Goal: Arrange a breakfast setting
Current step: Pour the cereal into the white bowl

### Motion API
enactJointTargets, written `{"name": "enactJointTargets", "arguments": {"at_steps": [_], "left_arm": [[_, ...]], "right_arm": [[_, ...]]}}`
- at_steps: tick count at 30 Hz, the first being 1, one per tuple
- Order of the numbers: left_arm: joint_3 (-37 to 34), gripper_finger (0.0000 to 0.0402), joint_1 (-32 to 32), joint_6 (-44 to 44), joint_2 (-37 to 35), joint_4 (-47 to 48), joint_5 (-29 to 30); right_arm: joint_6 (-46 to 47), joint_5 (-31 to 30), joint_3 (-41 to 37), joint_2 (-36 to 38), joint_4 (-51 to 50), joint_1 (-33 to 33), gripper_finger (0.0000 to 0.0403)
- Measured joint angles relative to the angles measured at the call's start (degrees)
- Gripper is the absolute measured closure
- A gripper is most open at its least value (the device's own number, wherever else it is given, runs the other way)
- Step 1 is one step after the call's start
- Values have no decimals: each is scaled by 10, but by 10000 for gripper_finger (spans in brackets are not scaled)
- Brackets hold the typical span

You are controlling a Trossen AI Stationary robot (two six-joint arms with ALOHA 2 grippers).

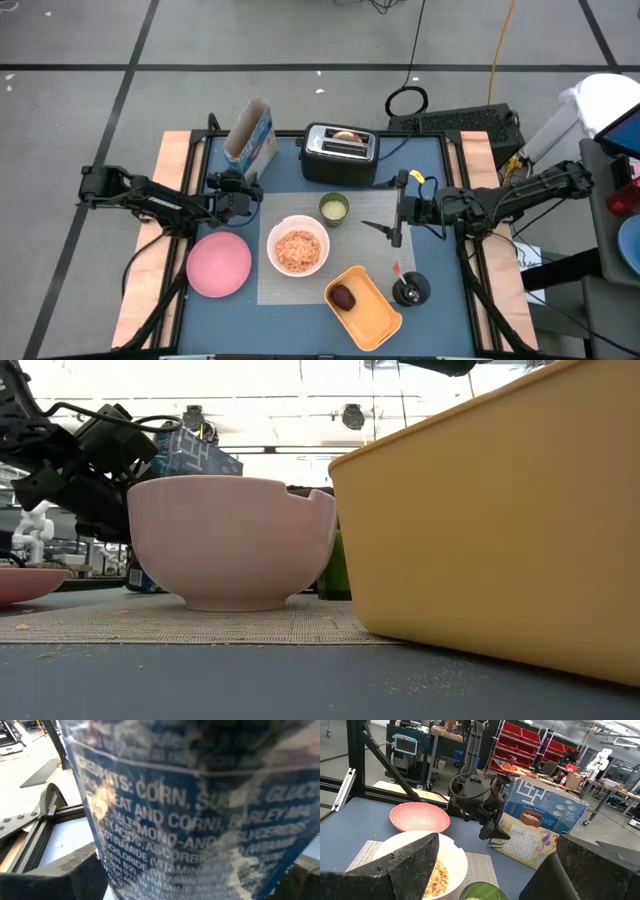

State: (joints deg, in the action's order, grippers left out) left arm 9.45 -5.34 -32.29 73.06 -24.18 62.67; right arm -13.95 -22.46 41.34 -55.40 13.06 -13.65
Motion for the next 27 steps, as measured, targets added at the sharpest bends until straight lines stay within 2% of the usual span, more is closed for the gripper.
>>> {"name": "enactJointTargets", "arguments": {"at_steps": [21,27], "left_arm": [[0,2,0,37,0,-1,6],[0,2,0,36,-5,-1,34]], "right_arm": [[0,0,0,0,0,0,14],[0,0,0,0,0,0,14]]}}
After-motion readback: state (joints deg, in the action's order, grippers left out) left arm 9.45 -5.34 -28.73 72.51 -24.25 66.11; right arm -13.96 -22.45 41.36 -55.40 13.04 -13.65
